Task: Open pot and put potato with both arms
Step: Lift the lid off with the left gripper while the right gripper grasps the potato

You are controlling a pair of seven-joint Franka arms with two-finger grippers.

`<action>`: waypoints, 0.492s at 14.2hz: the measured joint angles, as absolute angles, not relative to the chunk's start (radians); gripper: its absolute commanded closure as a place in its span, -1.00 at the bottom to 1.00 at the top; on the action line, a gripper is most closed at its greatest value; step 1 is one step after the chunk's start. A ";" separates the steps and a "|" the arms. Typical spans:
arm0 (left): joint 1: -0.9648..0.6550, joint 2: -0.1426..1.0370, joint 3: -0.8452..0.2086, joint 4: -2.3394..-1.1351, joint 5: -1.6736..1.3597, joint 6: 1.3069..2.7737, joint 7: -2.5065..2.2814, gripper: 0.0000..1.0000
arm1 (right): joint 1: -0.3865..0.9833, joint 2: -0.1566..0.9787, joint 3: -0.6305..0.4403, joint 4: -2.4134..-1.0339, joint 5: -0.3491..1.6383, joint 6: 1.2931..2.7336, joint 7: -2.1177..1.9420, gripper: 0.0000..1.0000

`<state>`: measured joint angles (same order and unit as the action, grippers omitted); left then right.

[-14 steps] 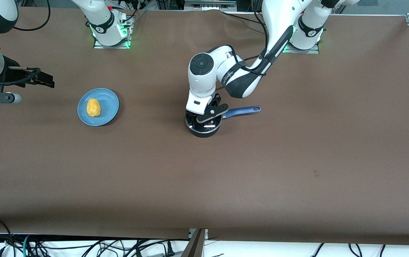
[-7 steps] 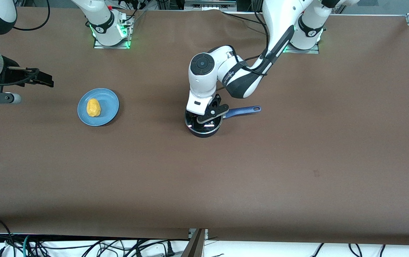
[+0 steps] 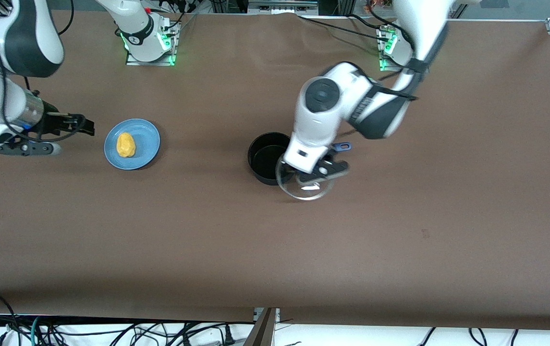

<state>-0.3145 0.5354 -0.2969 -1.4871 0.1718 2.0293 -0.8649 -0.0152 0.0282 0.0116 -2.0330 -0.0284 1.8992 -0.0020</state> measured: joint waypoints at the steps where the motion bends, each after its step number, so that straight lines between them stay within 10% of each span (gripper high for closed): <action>1: -0.244 0.512 -0.296 -1.517 0.146 2.028 -0.731 -0.04 | -0.015 0.029 0.012 -2.095 -0.028 1.966 -0.002 -1.00; 7: 0.055 0.449 -0.224 -1.709 0.096 2.110 -0.065 0.00 | -0.015 0.073 0.013 -2.387 -0.029 2.361 -0.009 -1.00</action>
